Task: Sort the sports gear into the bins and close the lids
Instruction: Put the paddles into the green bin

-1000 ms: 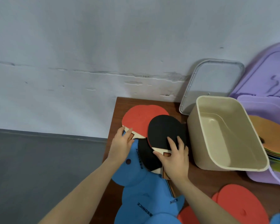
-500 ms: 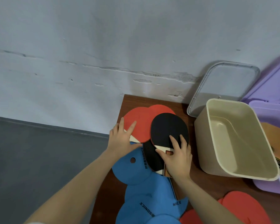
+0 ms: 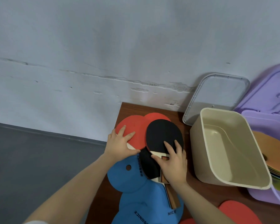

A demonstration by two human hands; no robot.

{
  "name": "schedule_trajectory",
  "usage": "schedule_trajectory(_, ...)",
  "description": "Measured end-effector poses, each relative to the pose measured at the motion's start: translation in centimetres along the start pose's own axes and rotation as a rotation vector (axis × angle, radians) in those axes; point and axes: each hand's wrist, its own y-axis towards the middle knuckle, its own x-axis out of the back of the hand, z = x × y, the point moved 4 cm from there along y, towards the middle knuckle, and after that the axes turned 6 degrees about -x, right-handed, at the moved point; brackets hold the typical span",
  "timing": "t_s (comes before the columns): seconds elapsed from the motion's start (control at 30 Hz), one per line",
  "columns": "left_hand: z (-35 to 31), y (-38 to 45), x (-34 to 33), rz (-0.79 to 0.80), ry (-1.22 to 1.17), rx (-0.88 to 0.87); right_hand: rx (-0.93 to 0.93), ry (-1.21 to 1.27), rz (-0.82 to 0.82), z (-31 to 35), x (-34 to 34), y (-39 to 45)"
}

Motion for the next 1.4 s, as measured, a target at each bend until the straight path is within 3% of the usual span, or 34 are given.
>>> schedule_trajectory(0.1, -0.1, -2.2, 0.7, -0.071, 0.092, 0.067, 0.045, 0.021, 0.021, 0.6, 0.5, -0.4)
schedule_trajectory(0.4, -2.2, -8.3, 4.7, -0.249, 0.071, 0.268, 0.245, 0.084, 0.009, 2.6, 4.6, -1.9)
schedule_trajectory(0.63, -7.3, -13.3, 8.5, -0.556, -0.036, 0.352, 0.431, 0.159, -0.094, 1.6, 10.9, -2.9)
schedule_trajectory(0.87, -12.4, -16.0, 10.5, -0.694, -0.112, 0.274, 0.47, 0.232, -0.226, -1.0, 16.0, -5.5)
schedule_trajectory(1.4, -24.4, -15.5, 9.8, -0.697, -0.22, 0.013, 0.385, 0.236, -0.493, -10.9, 25.8, -8.8)
